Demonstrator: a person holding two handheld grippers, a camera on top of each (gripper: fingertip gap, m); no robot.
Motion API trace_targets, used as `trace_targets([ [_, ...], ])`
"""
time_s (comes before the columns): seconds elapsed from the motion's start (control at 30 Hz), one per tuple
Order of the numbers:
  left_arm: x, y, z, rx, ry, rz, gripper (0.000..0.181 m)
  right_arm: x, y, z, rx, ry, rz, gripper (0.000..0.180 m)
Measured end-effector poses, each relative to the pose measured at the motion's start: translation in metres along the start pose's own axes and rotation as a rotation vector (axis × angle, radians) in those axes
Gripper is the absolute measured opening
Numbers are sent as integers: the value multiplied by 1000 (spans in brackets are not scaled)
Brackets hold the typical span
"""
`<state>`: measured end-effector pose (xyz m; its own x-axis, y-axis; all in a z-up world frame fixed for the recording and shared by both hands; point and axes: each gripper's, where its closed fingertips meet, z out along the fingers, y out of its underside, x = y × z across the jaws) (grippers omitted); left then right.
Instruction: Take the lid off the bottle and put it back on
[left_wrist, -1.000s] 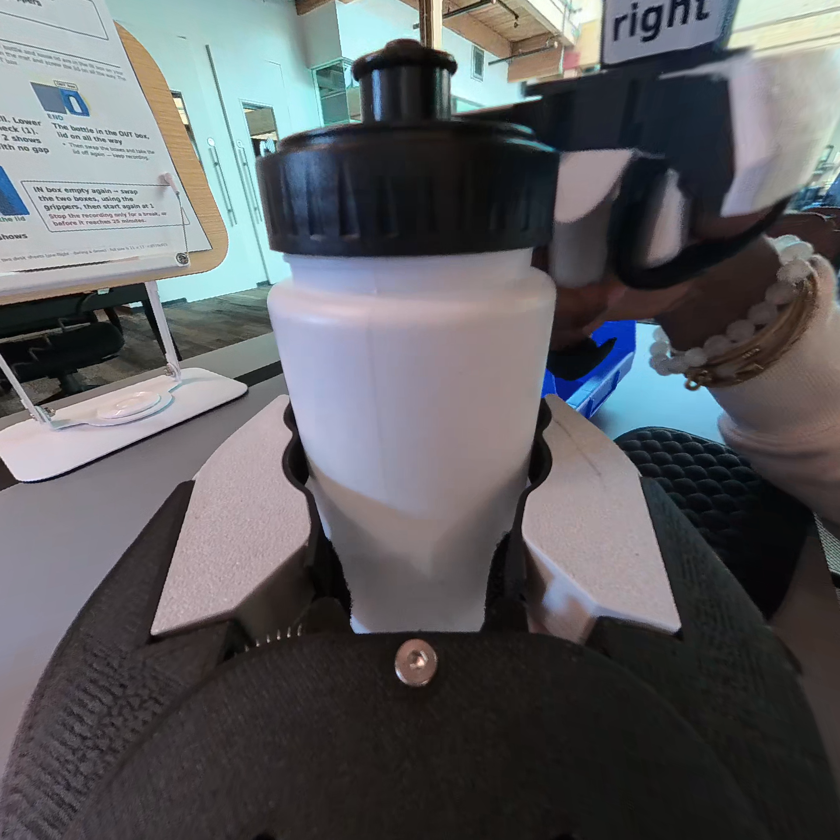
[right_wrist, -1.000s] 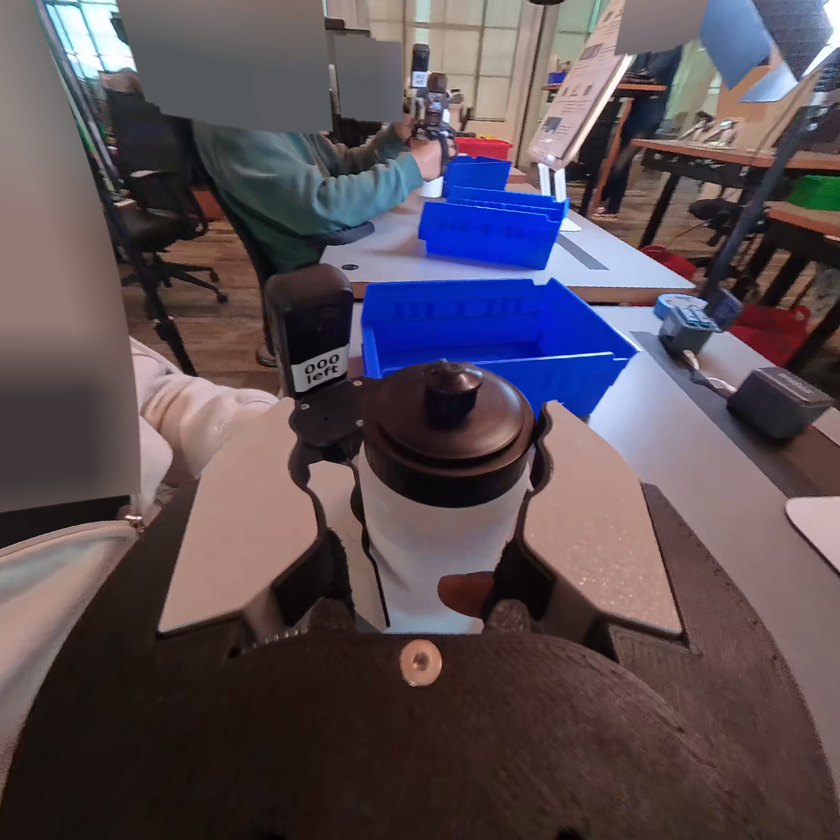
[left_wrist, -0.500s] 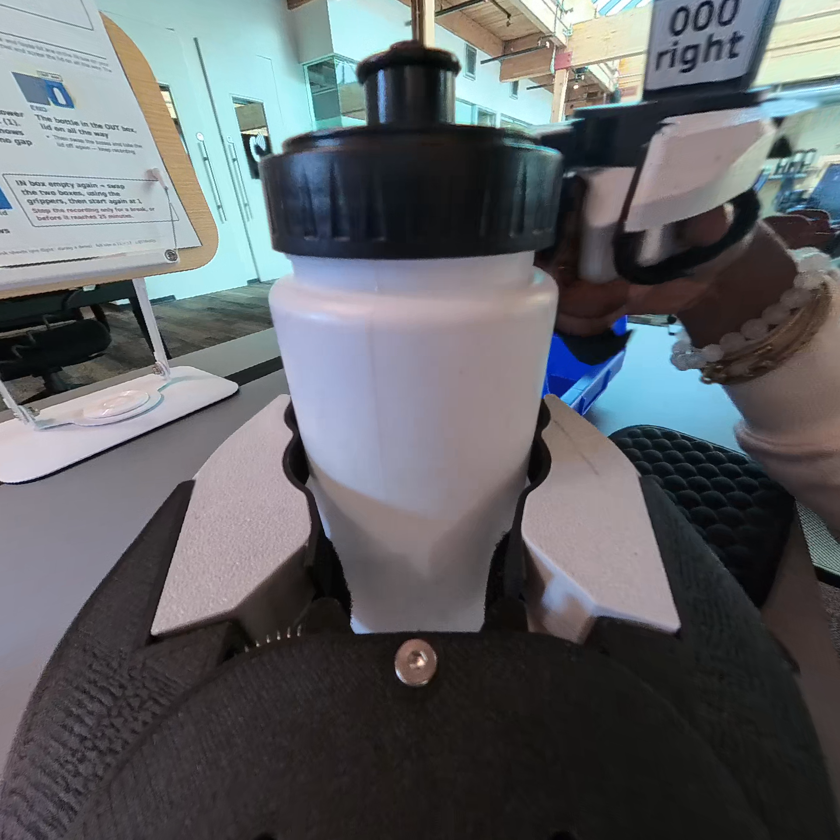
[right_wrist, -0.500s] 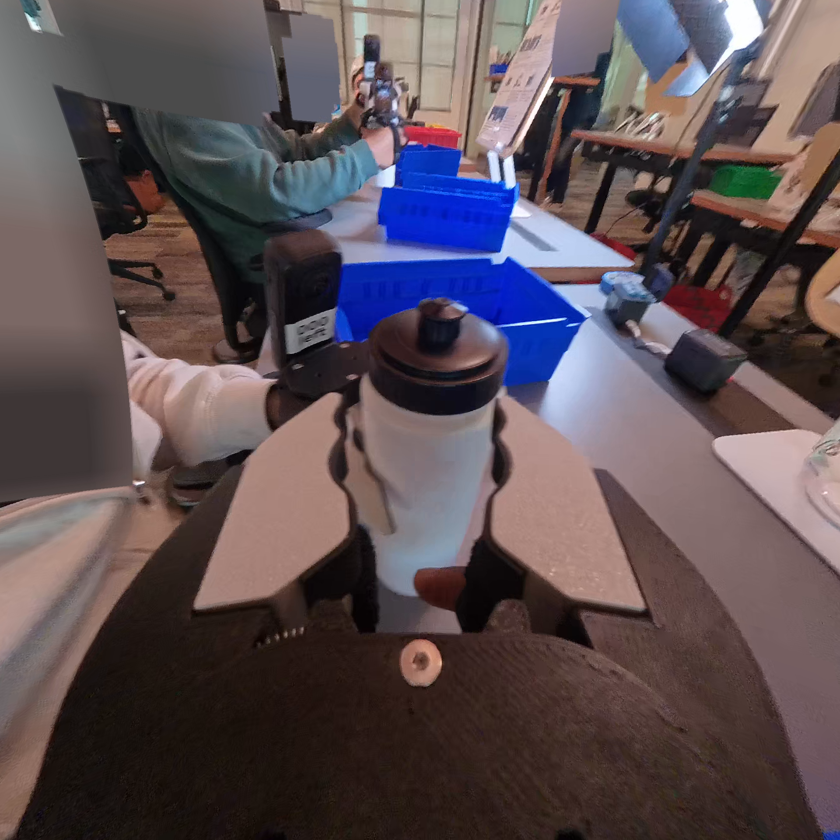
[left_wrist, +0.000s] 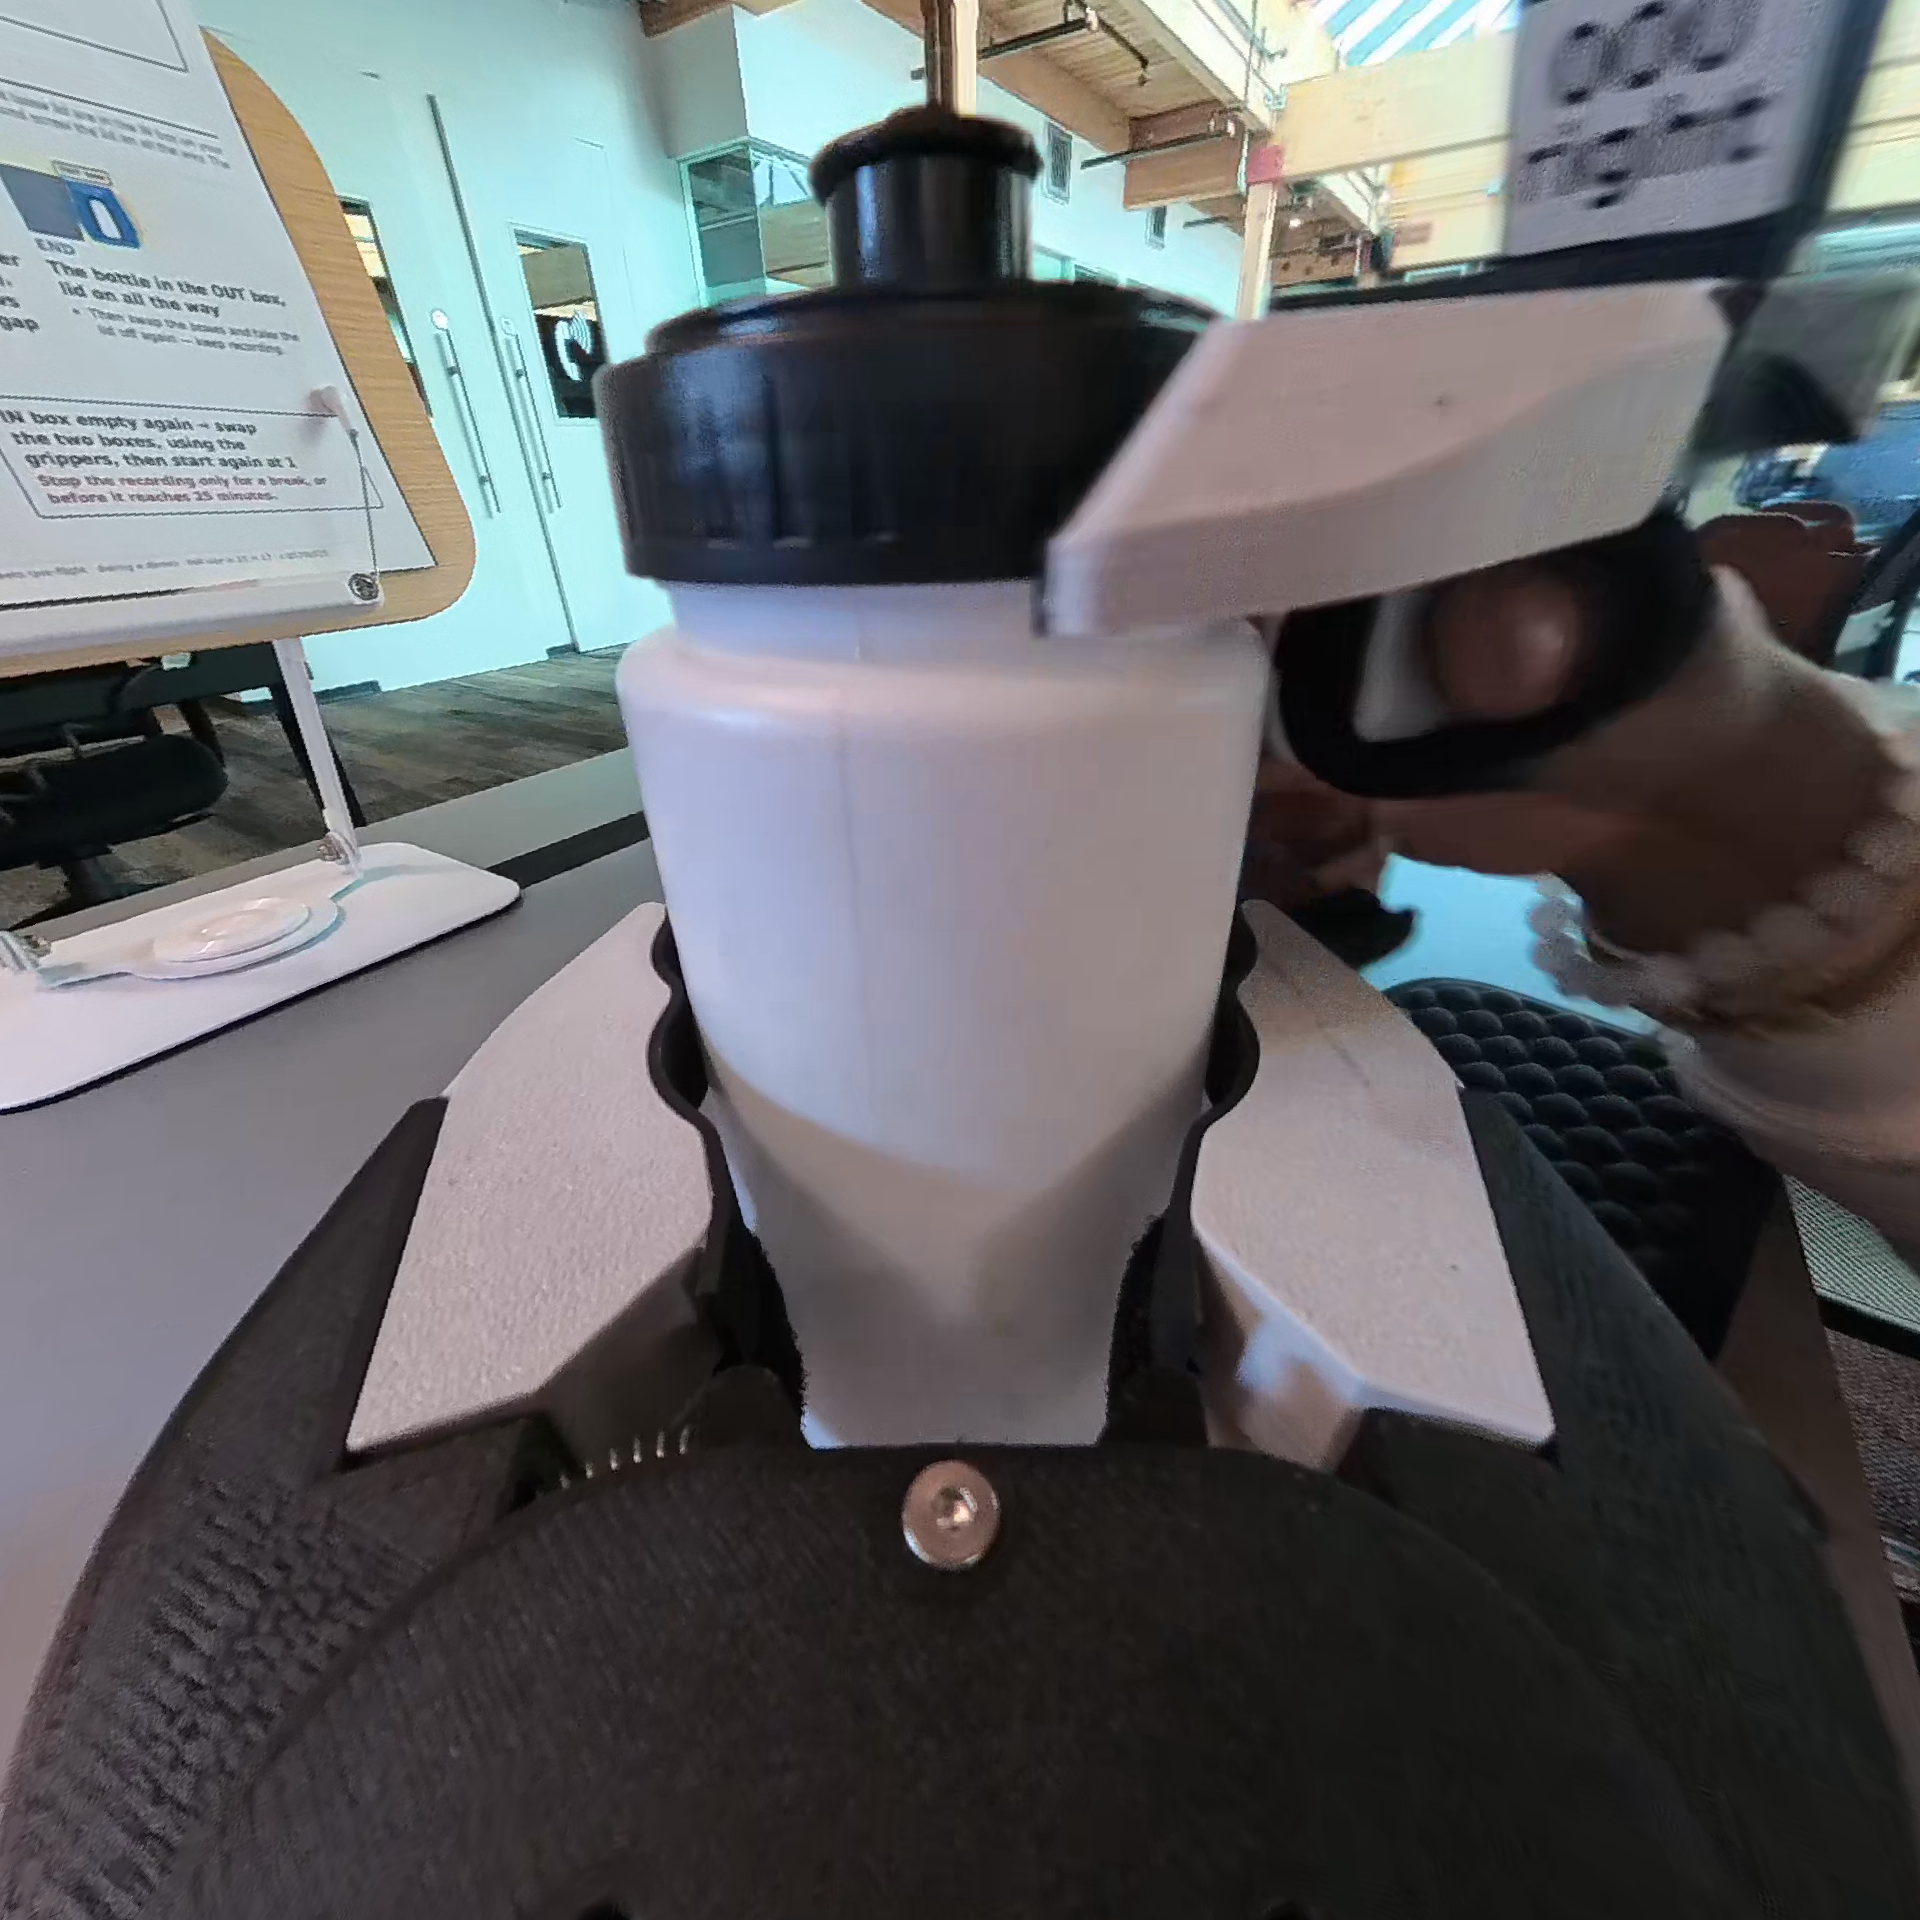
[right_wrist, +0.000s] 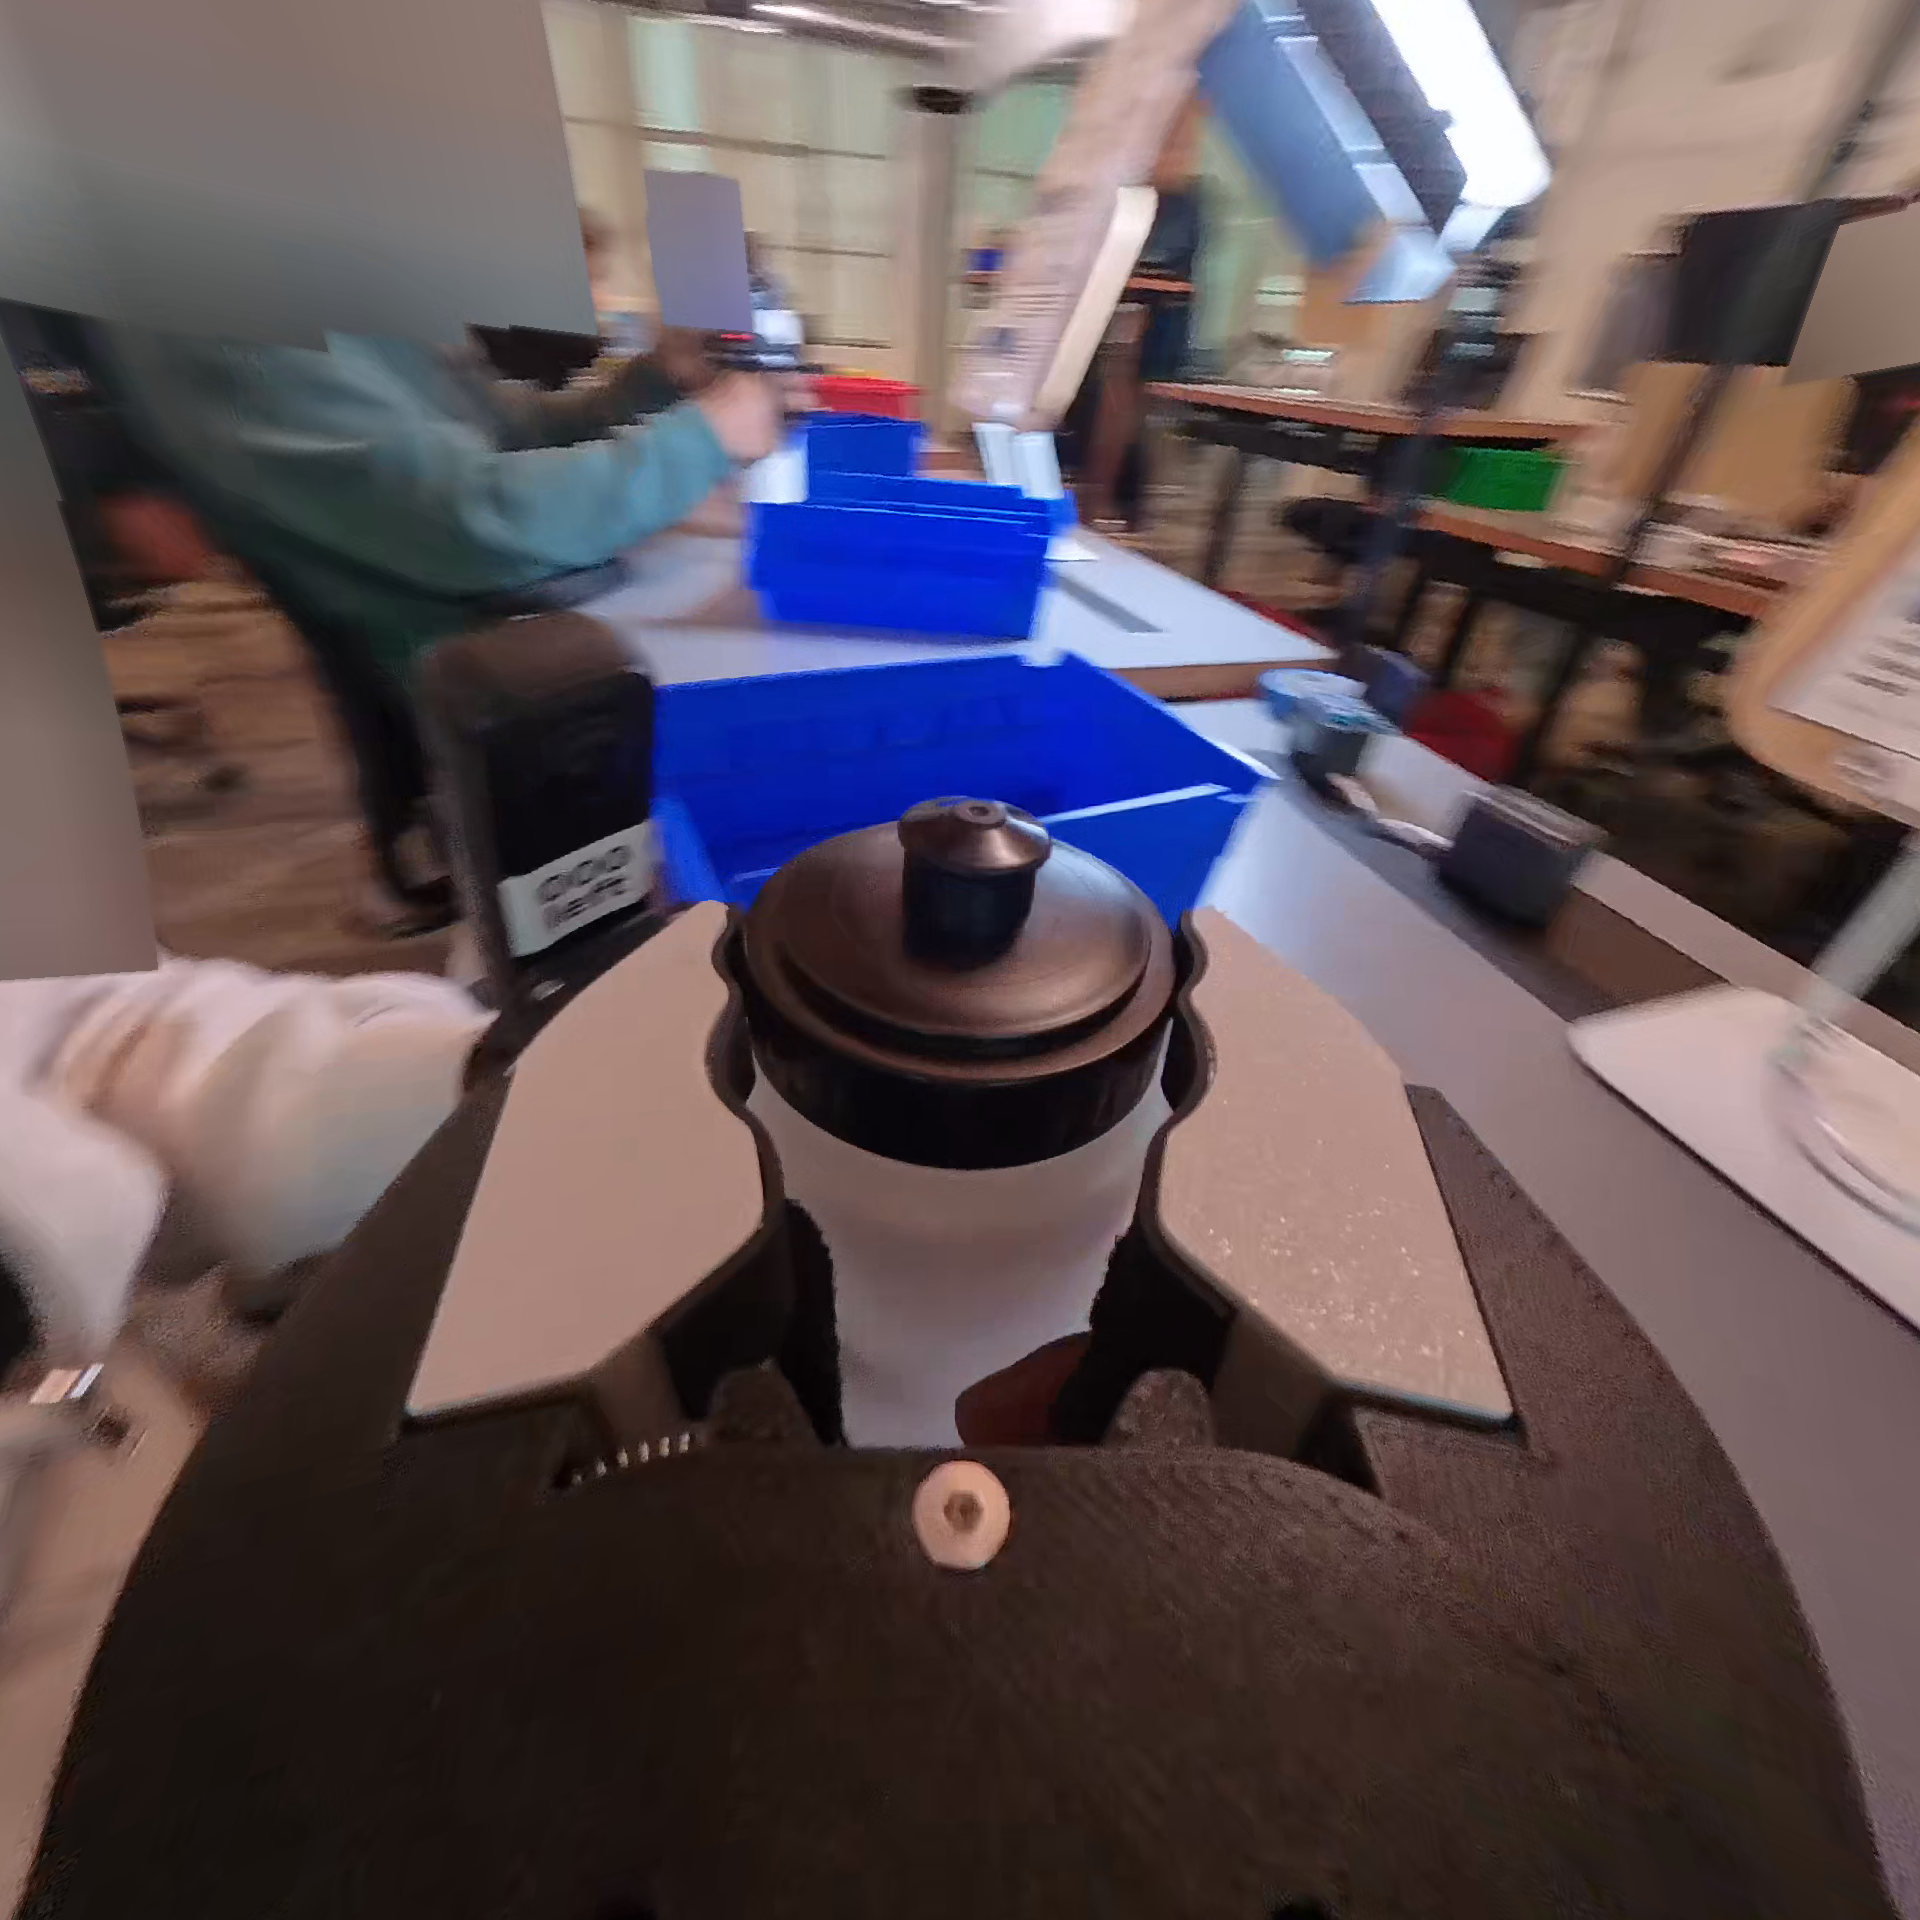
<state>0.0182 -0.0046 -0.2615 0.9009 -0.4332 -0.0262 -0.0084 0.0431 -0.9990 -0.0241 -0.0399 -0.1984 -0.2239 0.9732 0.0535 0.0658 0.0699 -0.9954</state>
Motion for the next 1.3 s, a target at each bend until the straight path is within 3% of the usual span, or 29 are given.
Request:
trace_targets([
  [0.07,2,0,-1,4,3,12,96,3,1,-2,-9,209,-12,78],
  [0.13,3,-1,-2,10,5,18,96,1,1,-3,-38,247,-26,78],
  [0.2,4,-1,-2,11,29,4,96,-3,-3,-2,-36,103,-22,84],
  [0.3,5,-1,-2,12,49,-3,96,-6,-8,-3,-13,-189,55,110],
  [0.4,5,-1,-2,14,51,-8,96,11,-4,1,-37,-242,24,133],
  [0.47,4,-1,-2,16,51,-9,96,-1,-10,0,38,-340,-54,137],
  [0.53,5,-1,-2,17,51,-8,96,-7,-10,3,58,-363,-89,130],
  [0.67,4,-1,-2,19,46,-7,96,-17,4,5,2,-379,-123,86],
  [0.73,4,-1,-2,19,38,-3,96,-16,3,5,23,-319,-105,85],
  [0.9,2,-1,-1,12,17,-3,96,0,5,6,20,100,21,82],
  [0.97,4,-1,-2,15,17,17,96,-1,7,0,-3,195,15,79],
  [1.1,3,-1,-1,14,17,3,96,-14,5,-5,-15,-31,-50,96],
  [1.23,3,-1,-1,17,23,0,96,-7,-15,-9,82,-246,19,97],
  [1.3,2,-1,-1,17,23,-4,96,-6,-18,-7,85,-304,-22,85],
])
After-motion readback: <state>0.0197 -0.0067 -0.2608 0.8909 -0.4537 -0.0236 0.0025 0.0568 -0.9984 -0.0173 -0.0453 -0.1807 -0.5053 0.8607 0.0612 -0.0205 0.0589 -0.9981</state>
